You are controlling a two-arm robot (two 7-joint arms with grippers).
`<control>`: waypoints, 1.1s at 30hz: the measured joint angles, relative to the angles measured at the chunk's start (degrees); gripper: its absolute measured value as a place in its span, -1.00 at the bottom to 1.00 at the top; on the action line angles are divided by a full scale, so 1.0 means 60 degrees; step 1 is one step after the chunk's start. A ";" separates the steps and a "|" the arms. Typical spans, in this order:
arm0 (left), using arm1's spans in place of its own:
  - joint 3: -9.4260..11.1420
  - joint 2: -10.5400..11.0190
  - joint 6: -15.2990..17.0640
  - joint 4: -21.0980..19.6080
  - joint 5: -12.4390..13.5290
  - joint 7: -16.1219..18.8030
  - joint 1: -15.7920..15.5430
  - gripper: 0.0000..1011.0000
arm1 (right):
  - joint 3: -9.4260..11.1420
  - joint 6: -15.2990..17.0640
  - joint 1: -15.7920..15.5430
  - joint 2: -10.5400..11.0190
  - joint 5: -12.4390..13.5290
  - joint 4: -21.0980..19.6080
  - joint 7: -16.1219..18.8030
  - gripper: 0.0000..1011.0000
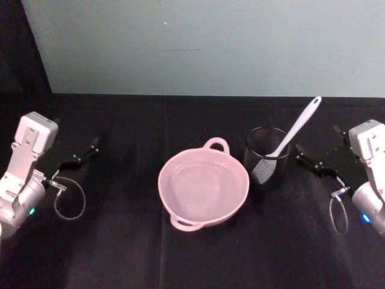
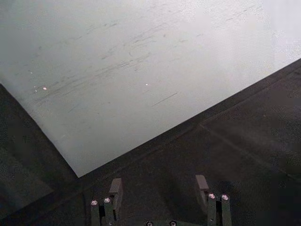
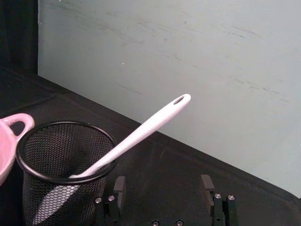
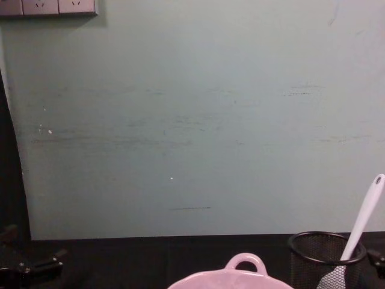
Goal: Use the one hand to pick up the spoon and stir the clear water in the bowl.
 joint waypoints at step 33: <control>0.0000 0.0000 0.0000 0.0000 0.0000 0.0000 0.0001 1.00 | 0.1973 0.0807 -0.0771 -0.1136 0.4670 -0.0826 0.2536 0.98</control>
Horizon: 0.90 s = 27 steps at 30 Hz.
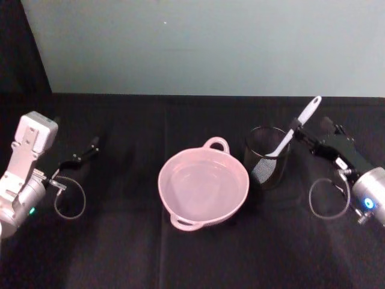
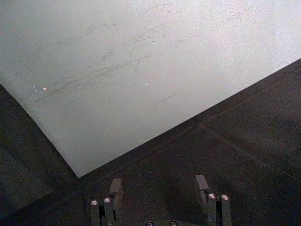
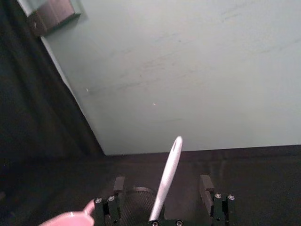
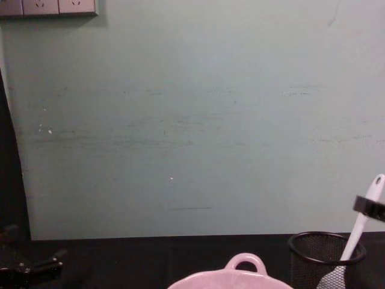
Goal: Use the one hand to pick up the spoon and stir the clear water in the bowl.
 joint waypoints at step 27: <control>0.0000 0.0000 0.0000 0.0000 0.0000 0.0000 0.0000 1.00 | 0.0450 0.2340 0.1552 -0.0494 0.2851 0.1318 0.0513 0.37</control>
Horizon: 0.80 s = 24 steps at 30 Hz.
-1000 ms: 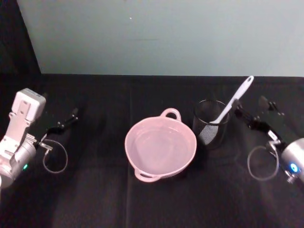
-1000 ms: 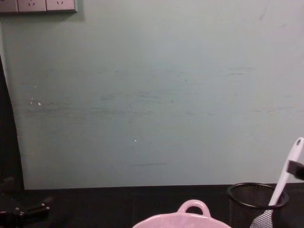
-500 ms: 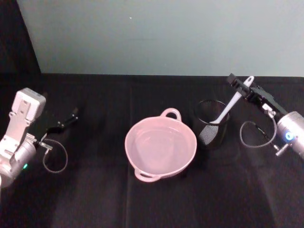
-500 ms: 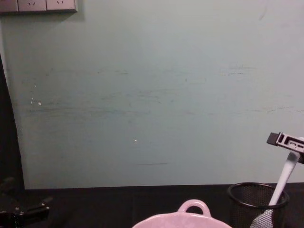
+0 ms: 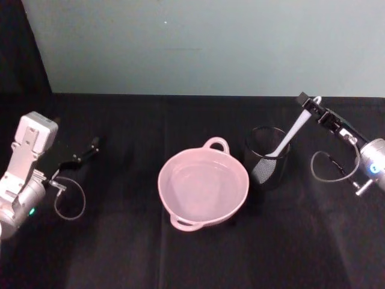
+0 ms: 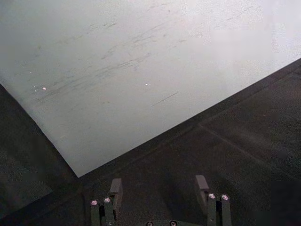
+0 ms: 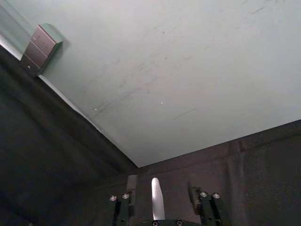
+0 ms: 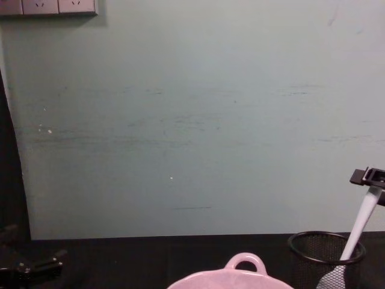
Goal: Use the one hand to pick up the spoon and stir the clear water in the bowl.
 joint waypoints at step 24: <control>0.0000 0.0000 0.0000 0.0000 0.0000 0.0001 0.0000 1.00 | -0.0575 -0.0454 -0.0151 0.0609 -0.0018 -0.0802 -0.0428 -0.78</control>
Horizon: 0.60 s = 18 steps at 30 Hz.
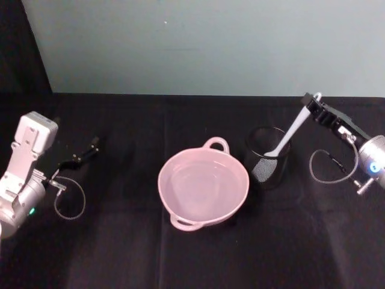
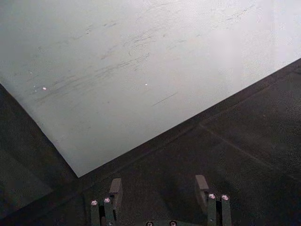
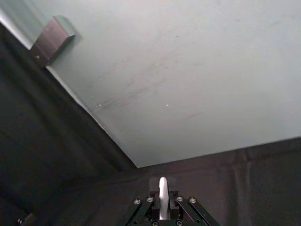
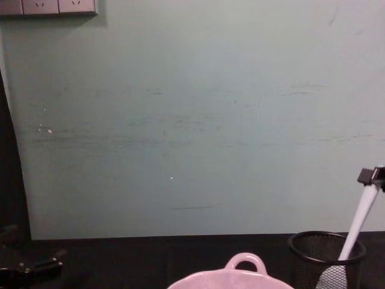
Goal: Use the one hand to pick up the spoon and stir the clear water in the bowl.
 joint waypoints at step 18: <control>0.0000 0.0000 0.0000 0.0000 0.0000 0.0000 0.0000 1.00 | -0.0223 0.0011 0.0207 0.1051 -0.1806 -0.2538 -0.0218 -0.79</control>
